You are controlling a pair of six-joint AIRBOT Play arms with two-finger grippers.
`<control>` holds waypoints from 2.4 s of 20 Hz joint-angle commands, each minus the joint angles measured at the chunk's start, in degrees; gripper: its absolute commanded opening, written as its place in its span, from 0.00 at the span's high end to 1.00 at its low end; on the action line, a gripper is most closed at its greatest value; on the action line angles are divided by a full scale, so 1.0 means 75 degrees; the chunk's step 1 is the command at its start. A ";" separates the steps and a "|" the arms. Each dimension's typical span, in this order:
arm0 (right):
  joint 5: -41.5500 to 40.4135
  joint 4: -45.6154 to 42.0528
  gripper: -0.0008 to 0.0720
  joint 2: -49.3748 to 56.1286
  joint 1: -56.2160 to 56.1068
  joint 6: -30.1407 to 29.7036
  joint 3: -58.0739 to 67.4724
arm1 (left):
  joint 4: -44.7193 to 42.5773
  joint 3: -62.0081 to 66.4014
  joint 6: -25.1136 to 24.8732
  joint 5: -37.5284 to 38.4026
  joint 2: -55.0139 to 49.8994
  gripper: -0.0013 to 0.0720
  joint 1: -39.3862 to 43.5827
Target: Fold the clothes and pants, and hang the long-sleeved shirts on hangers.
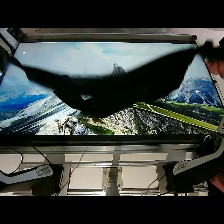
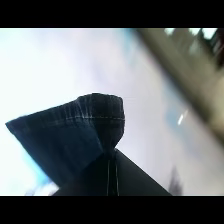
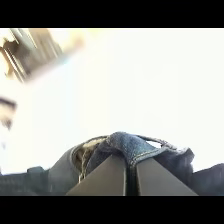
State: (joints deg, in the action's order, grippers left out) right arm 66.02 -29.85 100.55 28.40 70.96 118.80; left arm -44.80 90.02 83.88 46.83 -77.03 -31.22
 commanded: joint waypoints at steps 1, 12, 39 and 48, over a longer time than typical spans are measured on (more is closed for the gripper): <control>-0.1192 0.0909 0.97 -0.0038 0.0137 0.0099 0.1040 | 0.0635 0.1437 -0.0542 -0.0871 -0.0020 0.95 -0.0122; 0.3133 -0.3188 0.97 -0.0766 0.1428 -0.0020 -0.1562 | -0.3217 0.0449 -0.1256 0.3649 0.0017 0.95 -0.0152; 0.4144 -0.7297 0.55 -0.1358 0.3730 0.0595 -0.6283 | -0.6714 -0.5138 -0.2162 0.3914 0.1614 0.67 0.0207; 0.3826 -0.4296 0.52 -0.1361 0.3713 0.0653 -0.4823 | -0.4121 -0.2617 -0.2157 0.2929 0.1574 0.42 0.0370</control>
State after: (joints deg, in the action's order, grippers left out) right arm 97.12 -73.14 90.37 56.34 76.75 80.27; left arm -88.23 64.10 67.68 74.17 -65.01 -29.30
